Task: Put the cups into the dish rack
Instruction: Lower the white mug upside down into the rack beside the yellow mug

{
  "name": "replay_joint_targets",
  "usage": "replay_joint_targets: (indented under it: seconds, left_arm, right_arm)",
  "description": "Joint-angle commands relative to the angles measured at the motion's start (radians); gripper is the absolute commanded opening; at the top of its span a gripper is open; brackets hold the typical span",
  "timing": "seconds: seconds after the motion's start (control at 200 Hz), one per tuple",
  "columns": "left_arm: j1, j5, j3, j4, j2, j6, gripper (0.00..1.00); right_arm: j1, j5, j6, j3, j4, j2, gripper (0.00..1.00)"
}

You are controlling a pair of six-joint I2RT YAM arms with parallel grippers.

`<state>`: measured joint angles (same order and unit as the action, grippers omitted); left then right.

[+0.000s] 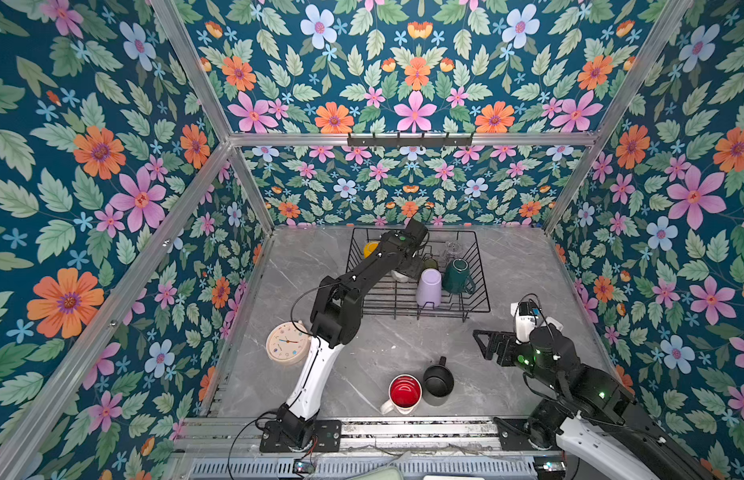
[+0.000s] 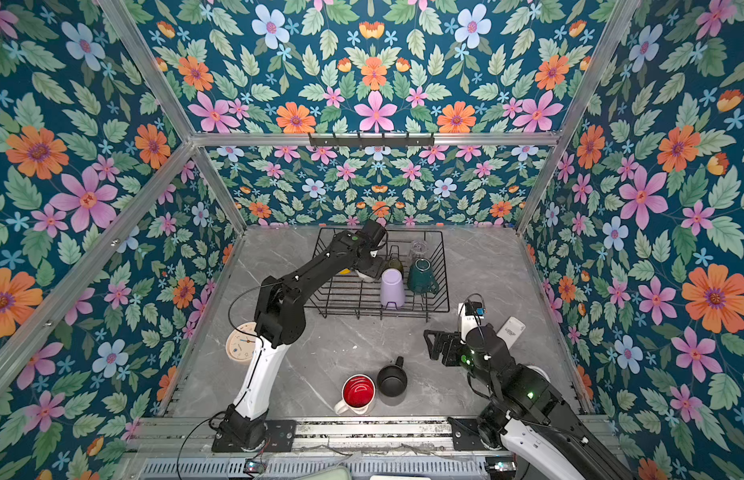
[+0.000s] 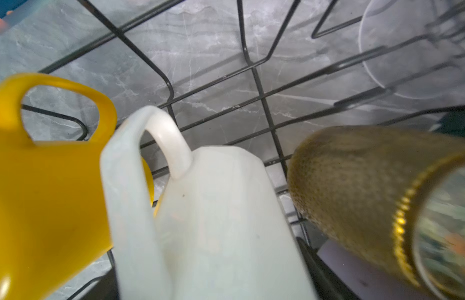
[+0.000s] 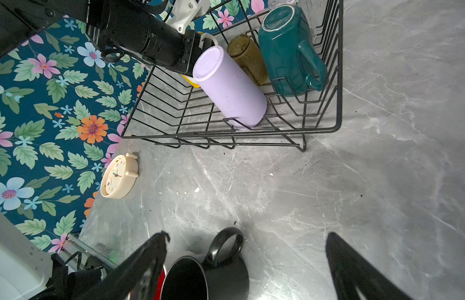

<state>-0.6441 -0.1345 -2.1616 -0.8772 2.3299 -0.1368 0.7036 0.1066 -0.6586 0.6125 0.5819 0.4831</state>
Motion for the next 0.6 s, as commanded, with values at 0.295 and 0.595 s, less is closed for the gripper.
replay_joint_targets:
  seconds: [0.295,0.595]
  left_arm:
    - [0.014,0.023,-0.010,0.064,0.017,-0.026,0.53]
    - [0.015,-0.010,-0.009,0.068,0.026,0.003,0.87]
  right_arm:
    - [0.002,0.002,-0.011,-0.002,-0.008,0.004,0.95]
    - [0.001,0.003,-0.009,-0.002,-0.013,0.016,0.95]
